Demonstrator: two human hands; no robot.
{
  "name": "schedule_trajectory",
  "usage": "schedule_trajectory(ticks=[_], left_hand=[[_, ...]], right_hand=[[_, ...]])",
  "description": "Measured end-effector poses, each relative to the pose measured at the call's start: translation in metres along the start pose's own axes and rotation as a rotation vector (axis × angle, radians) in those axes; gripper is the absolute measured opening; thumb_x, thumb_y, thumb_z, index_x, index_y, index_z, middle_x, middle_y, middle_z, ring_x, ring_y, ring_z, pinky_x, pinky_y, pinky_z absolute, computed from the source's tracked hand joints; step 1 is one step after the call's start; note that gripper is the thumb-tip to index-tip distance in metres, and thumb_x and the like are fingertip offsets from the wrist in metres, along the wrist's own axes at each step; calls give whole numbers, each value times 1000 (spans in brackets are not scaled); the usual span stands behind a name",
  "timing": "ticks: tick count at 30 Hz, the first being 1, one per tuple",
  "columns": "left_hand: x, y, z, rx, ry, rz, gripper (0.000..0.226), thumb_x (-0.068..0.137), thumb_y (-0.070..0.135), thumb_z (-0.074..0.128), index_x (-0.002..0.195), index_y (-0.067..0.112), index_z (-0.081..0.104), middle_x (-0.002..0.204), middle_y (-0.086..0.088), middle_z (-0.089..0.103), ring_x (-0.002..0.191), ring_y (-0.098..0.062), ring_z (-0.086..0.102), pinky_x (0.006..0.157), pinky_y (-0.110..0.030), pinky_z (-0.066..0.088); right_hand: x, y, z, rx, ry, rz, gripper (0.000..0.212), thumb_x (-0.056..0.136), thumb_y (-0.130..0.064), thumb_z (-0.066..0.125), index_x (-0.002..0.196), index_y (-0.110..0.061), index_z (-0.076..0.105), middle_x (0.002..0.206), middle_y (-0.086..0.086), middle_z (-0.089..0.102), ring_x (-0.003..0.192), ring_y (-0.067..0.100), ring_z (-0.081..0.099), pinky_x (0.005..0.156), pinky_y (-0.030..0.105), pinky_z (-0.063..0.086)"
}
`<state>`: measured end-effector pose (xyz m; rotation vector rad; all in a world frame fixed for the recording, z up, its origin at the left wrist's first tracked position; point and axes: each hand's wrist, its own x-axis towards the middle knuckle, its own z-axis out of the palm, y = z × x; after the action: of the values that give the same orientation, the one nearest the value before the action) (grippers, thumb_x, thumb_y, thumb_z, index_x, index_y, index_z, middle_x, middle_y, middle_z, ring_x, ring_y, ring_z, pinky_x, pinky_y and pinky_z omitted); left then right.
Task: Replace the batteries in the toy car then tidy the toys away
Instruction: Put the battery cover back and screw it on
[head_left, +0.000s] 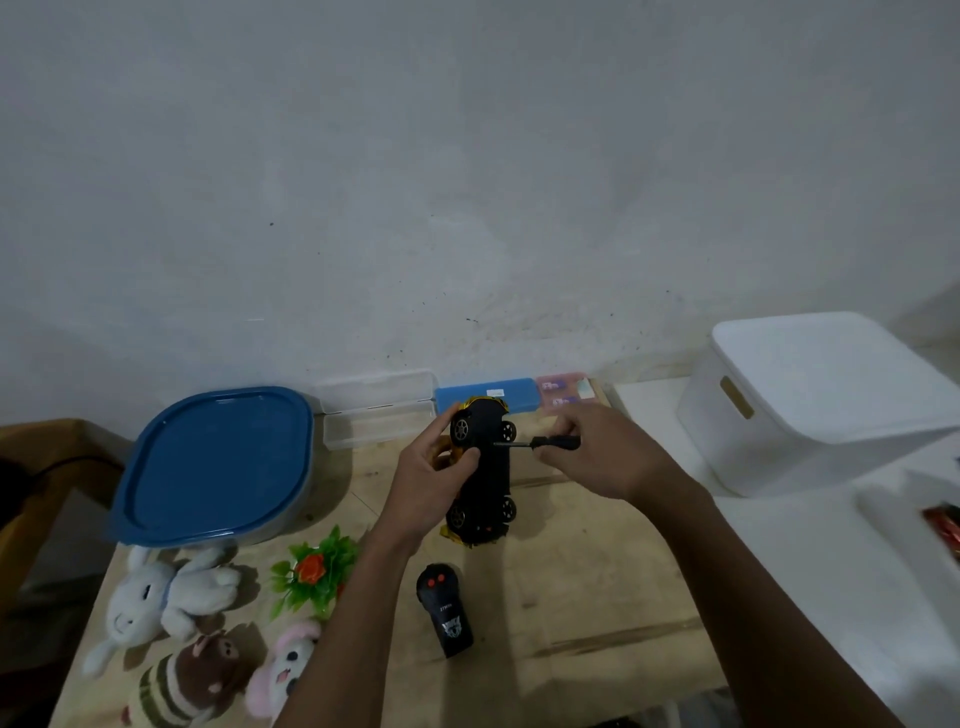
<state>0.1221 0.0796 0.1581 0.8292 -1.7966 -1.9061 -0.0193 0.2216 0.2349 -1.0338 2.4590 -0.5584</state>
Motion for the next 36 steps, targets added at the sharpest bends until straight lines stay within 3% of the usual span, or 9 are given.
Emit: schedule_trajectory(ticks=[5, 9, 15, 18, 21, 25, 29, 33, 36], left_hand=[[0, 1, 3, 7, -19, -8, 58, 92, 9, 66, 141, 35, 49, 120, 7, 66, 109, -6, 61, 72, -10, 53], [8, 6, 5, 13, 0, 10, 60, 91, 8, 67, 143, 32, 50, 121, 1, 68, 111, -12, 64, 75, -14, 54], [16, 13, 16, 0, 8, 13, 59, 92, 8, 66, 143, 33, 49, 119, 2, 67, 99, -2, 67, 69, -14, 54], [18, 16, 22, 22, -10, 16, 60, 93, 9, 66, 144, 33, 47, 118, 4, 67, 95, 3, 67, 70, -14, 54], [18, 19, 28, 33, -11, 20, 60, 93, 8, 65, 144, 33, 47, 117, 7, 66, 92, 9, 66, 69, -12, 53], [18, 20, 30, 31, 2, 28, 60, 93, 8, 65, 144, 34, 47, 120, 3, 67, 97, 3, 67, 73, -16, 55], [18, 23, 30, 50, 4, 38, 58, 93, 6, 64, 141, 35, 49, 117, 3, 68, 94, 2, 68, 71, -15, 54], [16, 24, 32, 59, 5, 40, 56, 93, 6, 63, 136, 40, 50, 113, 5, 68, 96, -1, 68, 71, -14, 54], [15, 25, 32, 50, 18, 39, 56, 93, 7, 64, 136, 40, 51, 114, 5, 69, 96, 0, 67, 71, -13, 53]], right_hand=[[-1, 5, 4, 41, -38, 42, 41, 95, -47, 50, 92, -11, 69, 88, 12, 67, 88, 30, 65, 69, 34, 48], [0, 6, -4, 67, -112, 25, 31, 86, -41, 67, 104, -21, 52, 97, -2, 62, 86, 12, 60, 72, 29, 48], [12, 15, -18, 48, 18, -35, 39, 93, -45, 58, 63, -19, 55, 61, 0, 52, 54, 13, 47, 55, 28, 37], [15, 20, -22, 114, -81, 4, 43, 96, -46, 51, 84, -8, 67, 72, 12, 59, 57, 13, 47, 57, 28, 36], [13, 25, -28, 124, -144, 21, 36, 86, -47, 66, 105, -19, 54, 95, -4, 58, 81, 9, 56, 63, 24, 40], [18, 28, -33, 59, 4, -45, 24, 83, -39, 71, 84, -23, 54, 81, -10, 56, 73, 8, 56, 60, 24, 41], [17, 25, -32, 101, -69, -19, 45, 92, -47, 57, 81, -4, 66, 65, 4, 50, 57, 16, 46, 57, 30, 36], [12, 22, -31, 151, -190, 47, 40, 92, -42, 59, 107, -5, 63, 97, 17, 61, 80, 20, 60, 73, 33, 46], [11, 24, -34, 96, -124, 17, 30, 86, -39, 69, 100, -20, 51, 103, 0, 58, 82, 10, 55, 68, 26, 44]])
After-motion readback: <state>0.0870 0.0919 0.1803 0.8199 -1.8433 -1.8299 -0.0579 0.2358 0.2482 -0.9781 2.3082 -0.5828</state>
